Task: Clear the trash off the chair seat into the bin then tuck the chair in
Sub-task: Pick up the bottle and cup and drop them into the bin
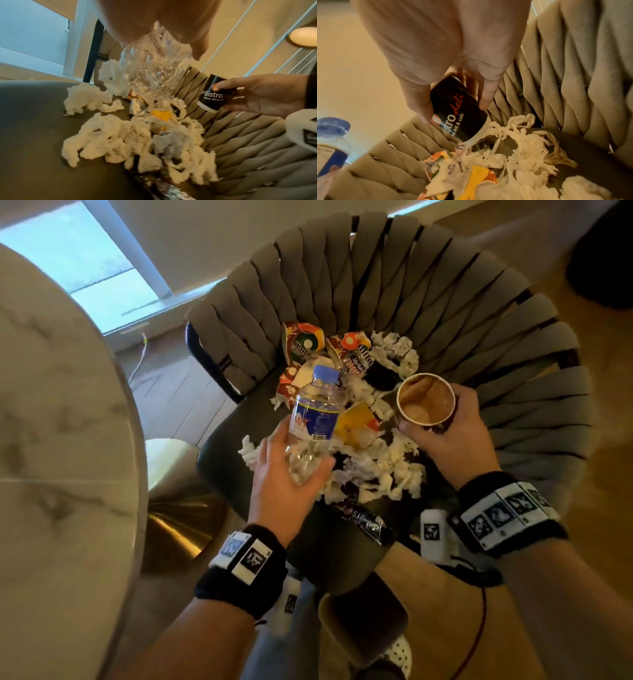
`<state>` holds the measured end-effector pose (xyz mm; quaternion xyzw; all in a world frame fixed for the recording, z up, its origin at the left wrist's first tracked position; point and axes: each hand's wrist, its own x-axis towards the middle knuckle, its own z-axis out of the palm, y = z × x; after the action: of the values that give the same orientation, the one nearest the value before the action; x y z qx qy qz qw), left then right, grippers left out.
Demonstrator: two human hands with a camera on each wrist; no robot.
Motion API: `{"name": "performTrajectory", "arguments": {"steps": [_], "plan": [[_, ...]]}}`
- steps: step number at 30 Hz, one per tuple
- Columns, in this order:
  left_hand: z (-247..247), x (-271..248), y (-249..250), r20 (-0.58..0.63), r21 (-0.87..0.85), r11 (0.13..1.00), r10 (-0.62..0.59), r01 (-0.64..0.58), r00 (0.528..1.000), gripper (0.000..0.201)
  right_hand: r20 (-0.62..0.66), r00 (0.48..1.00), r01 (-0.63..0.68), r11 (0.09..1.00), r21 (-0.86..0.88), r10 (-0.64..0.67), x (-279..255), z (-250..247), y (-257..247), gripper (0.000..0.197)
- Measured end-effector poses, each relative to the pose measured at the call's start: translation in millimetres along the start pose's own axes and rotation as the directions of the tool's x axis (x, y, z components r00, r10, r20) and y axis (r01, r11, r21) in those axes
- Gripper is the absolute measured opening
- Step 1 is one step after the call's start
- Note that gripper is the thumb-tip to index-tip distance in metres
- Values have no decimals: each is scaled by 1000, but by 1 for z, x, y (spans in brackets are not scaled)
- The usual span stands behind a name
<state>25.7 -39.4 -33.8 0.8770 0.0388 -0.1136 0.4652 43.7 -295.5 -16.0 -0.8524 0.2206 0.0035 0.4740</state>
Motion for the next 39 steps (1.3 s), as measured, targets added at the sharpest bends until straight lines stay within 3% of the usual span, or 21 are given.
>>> {"name": "performTrajectory", "arguments": {"steps": [4,7,11,14,21,26,29,31,33,35,37,39], "plan": [[1,-83,28,16,-220,973,-62,64,998,80,60,998,27,997,73,-31,-84,-29,-8,76],[13,-163,40,123,-313,940,-99,134,987,67,174,985,-9,993,115,-11,-165,-49,5,72],[56,-257,22,274,-359,879,-222,314,936,68,328,940,-160,971,178,95,-264,-60,56,68],[103,-297,-14,285,-352,829,-348,436,893,64,378,899,-305,934,183,220,-310,-49,116,63],[206,-307,-127,286,-306,718,-558,626,779,48,377,817,-478,878,19,437,-326,29,271,67],[255,-286,-209,239,-265,676,-644,687,726,63,385,801,-490,871,-16,458,-306,88,342,69],[265,-274,-238,281,-180,672,-665,718,692,72,407,796,-455,886,-87,448,-301,108,373,75],[260,-270,-247,315,-88,682,-672,726,670,89,420,775,-443,880,-172,472,-301,109,377,83],[241,-270,-239,295,5,733,-651,680,700,83,431,752,-449,866,-219,499,-301,102,362,82],[208,-269,-214,239,29,799,-589,600,772,51,445,752,-451,872,-193,487,-296,90,330,66],[168,-262,-175,207,-34,859,-494,511,844,17,434,787,-430,894,-124,439,-281,79,280,43],[127,-242,-138,154,-92,910,-387,404,909,10,395,859,-317,944,-88,325,-256,74,224,31]]}}
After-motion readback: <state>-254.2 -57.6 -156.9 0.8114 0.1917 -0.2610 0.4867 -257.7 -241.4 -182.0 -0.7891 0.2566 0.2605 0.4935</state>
